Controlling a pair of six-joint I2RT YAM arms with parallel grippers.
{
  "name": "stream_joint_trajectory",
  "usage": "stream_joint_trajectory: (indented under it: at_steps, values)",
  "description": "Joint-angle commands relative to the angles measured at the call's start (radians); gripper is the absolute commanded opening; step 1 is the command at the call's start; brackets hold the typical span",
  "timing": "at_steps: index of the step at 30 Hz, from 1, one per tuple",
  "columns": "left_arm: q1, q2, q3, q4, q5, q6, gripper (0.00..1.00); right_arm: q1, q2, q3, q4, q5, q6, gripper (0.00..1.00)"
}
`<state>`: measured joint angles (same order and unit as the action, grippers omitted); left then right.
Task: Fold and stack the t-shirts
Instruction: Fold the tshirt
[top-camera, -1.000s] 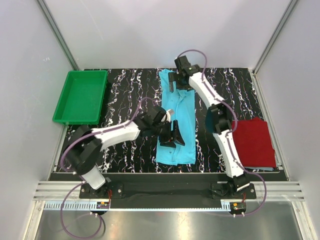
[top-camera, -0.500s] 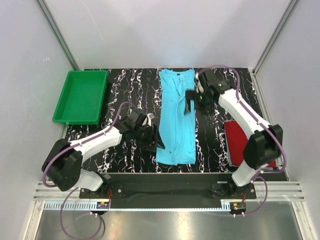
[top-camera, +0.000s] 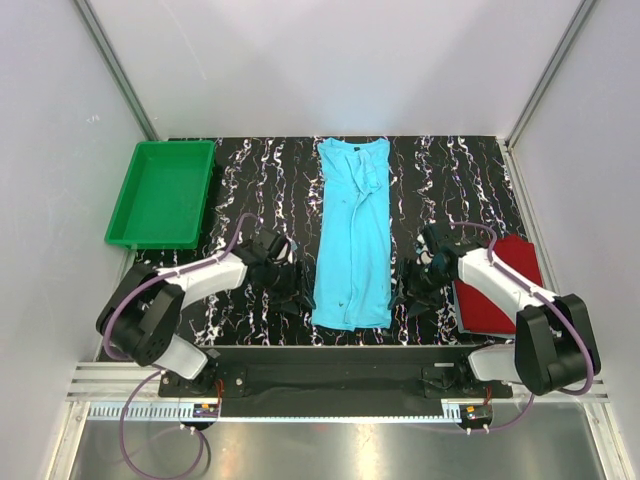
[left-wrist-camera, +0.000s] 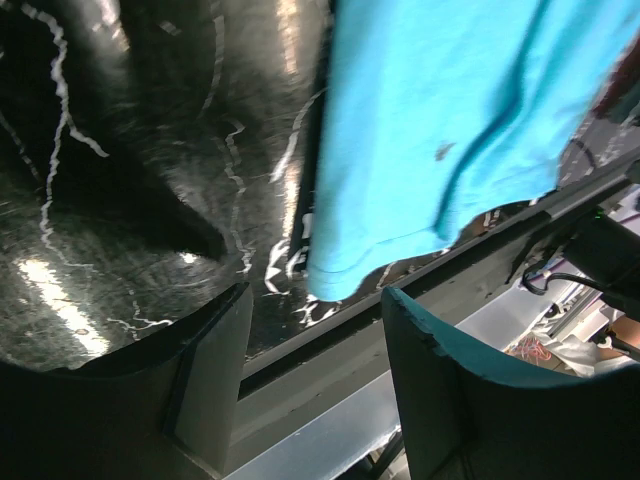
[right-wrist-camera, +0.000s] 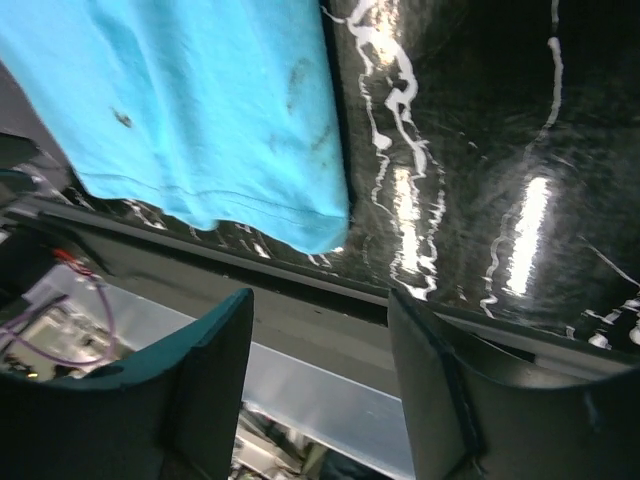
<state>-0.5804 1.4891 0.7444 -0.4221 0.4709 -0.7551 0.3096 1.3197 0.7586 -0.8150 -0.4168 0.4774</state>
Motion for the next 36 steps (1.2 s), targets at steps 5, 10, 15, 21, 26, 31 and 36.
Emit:
stream_joint_trajectory:
  at_steps: [5, 10, 15, 21, 26, 31, 36]
  values:
    - [0.004, 0.051, -0.013, 0.04, 0.038, 0.014, 0.57, -0.014, 0.051, -0.094, 0.195, -0.141, 0.151, 0.63]
    - [-0.029, 0.075, -0.03, 0.055, 0.034, -0.001, 0.57, -0.014, 0.101, -0.136, 0.258, -0.142, 0.191, 0.59]
    - [-0.064, 0.106, -0.023, 0.06, 0.015, -0.012, 0.57, -0.014, 0.081, -0.177, 0.273, -0.091, 0.219, 0.58]
    - [-0.068, 0.108, -0.048, 0.069, 0.0, -0.024, 0.57, -0.014, 0.099, -0.208, 0.31, -0.093, 0.233, 0.58]
    - [-0.079, 0.131, -0.057, 0.088, 0.009, -0.03, 0.54, -0.014, 0.092, -0.209, 0.312, -0.079, 0.251, 0.57]
    - [-0.079, 0.135, -0.065, 0.111, 0.015, -0.038, 0.49, -0.014, 0.11, -0.197, 0.312, -0.079, 0.259, 0.52]
    - [-0.079, 0.134, -0.076, 0.129, 0.029, -0.043, 0.35, -0.014, 0.128, -0.197, 0.324, -0.091, 0.273, 0.45]
